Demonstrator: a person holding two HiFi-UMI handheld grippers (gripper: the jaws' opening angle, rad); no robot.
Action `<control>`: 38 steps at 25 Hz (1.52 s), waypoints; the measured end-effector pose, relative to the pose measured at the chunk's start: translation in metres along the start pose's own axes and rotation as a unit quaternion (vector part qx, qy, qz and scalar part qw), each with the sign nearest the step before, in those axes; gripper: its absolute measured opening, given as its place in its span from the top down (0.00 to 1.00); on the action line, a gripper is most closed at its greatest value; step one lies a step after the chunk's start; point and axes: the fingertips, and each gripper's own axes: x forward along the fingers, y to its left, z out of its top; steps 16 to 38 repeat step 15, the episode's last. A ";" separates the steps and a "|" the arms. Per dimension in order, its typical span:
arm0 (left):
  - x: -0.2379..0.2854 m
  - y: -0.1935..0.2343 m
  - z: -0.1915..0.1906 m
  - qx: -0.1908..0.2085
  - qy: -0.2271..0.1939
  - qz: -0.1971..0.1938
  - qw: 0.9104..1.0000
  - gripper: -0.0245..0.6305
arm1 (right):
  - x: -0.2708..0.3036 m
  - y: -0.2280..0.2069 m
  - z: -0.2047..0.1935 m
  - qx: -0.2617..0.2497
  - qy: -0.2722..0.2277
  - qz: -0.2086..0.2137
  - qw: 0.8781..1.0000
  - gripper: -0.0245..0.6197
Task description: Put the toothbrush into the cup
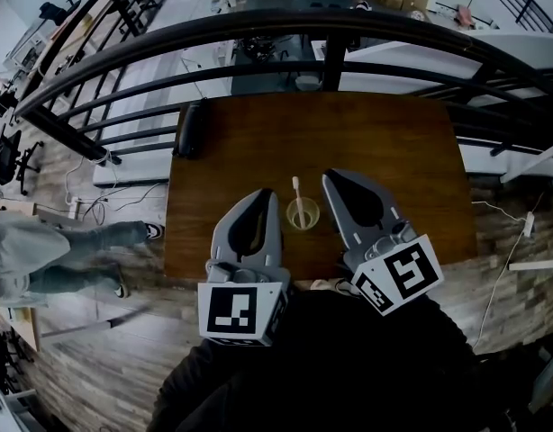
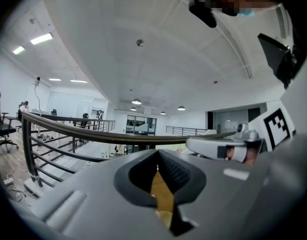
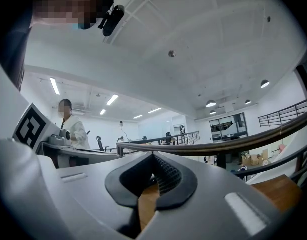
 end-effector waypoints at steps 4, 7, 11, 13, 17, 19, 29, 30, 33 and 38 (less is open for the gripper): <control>0.003 -0.001 0.000 0.000 0.000 0.000 1.000 0.95 | 0.001 -0.002 0.000 -0.001 0.000 0.002 1.000 0.96; 0.003 -0.003 -0.001 0.001 0.001 -0.001 1.000 0.95 | 0.000 -0.003 0.000 -0.001 0.001 0.003 1.000 0.96; 0.004 -0.005 -0.002 0.001 0.004 0.000 1.000 0.95 | -0.002 -0.006 -0.001 0.003 0.001 0.003 1.000 0.96; 0.005 -0.006 -0.003 0.000 0.005 0.001 1.000 0.95 | -0.002 -0.007 -0.002 0.004 0.001 0.004 1.000 0.96; 0.006 -0.007 -0.004 0.000 0.006 0.002 1.000 0.95 | -0.002 -0.008 -0.003 0.004 0.001 0.004 1.000 0.96; 0.006 -0.007 -0.004 0.000 0.006 0.002 1.000 0.95 | -0.002 -0.008 -0.003 0.004 0.001 0.004 1.000 0.96; 0.006 -0.007 -0.004 0.000 0.006 0.002 1.000 0.95 | -0.002 -0.008 -0.003 0.004 0.001 0.004 1.000 0.96; 0.006 -0.007 -0.004 0.000 0.006 0.002 1.000 0.95 | -0.002 -0.008 -0.003 0.004 0.001 0.004 1.000 0.96; 0.006 -0.007 -0.004 0.000 0.006 0.002 1.000 0.95 | -0.002 -0.008 -0.003 0.004 0.001 0.004 1.000 0.96; 0.006 -0.007 -0.004 0.000 0.006 0.002 1.000 0.95 | -0.002 -0.008 -0.003 0.004 0.001 0.004 1.000 0.96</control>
